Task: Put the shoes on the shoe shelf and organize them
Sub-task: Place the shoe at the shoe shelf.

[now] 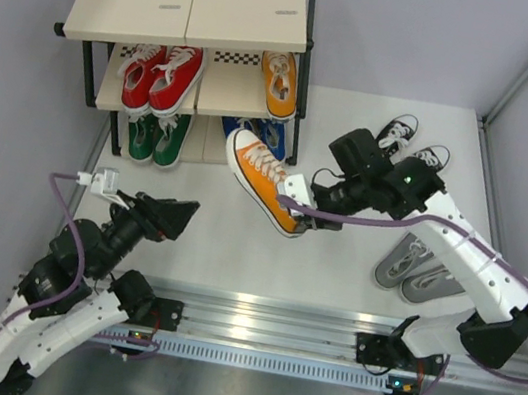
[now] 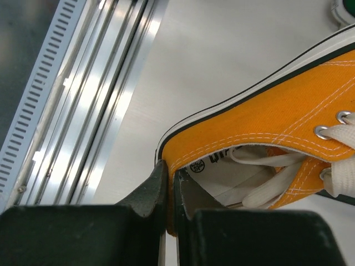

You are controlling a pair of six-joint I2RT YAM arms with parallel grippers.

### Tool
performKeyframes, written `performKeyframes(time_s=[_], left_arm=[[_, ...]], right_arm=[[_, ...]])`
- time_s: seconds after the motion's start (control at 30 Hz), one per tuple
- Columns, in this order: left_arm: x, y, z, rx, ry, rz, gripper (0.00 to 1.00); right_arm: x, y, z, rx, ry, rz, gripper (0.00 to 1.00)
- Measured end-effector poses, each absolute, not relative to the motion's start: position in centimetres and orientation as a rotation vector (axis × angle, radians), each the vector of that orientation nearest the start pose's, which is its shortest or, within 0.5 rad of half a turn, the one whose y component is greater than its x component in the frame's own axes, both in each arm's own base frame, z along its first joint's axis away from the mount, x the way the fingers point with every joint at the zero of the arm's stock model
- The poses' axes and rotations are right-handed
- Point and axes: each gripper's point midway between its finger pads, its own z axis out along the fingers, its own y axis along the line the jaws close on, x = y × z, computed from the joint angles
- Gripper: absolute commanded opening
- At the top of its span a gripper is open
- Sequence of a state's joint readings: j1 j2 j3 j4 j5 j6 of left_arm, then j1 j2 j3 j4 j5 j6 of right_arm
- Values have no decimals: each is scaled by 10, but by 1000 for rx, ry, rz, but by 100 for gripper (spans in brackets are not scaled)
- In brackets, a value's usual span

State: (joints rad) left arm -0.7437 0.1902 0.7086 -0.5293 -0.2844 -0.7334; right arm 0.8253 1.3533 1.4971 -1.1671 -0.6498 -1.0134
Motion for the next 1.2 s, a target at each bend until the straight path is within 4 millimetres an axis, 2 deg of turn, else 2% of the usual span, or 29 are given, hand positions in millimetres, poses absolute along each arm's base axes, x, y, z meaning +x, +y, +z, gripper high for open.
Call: performKeyframes(time_s=[0.13, 0.23, 0.33, 0.43, 0.57, 0.8, 0.97, 1.2], left_arm=[[151, -107, 277, -252, 1676, -914, 87], [149, -105, 263, -272, 1697, -917, 87], [147, -104, 261, -282, 1699, -925, 87], [146, -104, 262, -290, 1695, -936, 87], [145, -104, 262, -293, 1696, -942, 87], [144, -106, 262, -284, 1699, -956, 87], [143, -107, 262, -281, 1701, -964, 87], [143, -109, 259, -287, 1710, -971, 87]], right_arm=[[151, 301, 286, -2019, 1312, 782, 0], [162, 327, 309, -1935, 1372, 801, 0], [186, 355, 327, -1834, 1428, 788, 0], [215, 381, 335, -1739, 1474, 746, 0], [250, 408, 328, -1653, 1531, 683, 0], [302, 435, 302, -1594, 1567, 520, 0], [324, 443, 290, -1598, 1543, 425, 0], [349, 454, 293, -1584, 1465, 324, 0]])
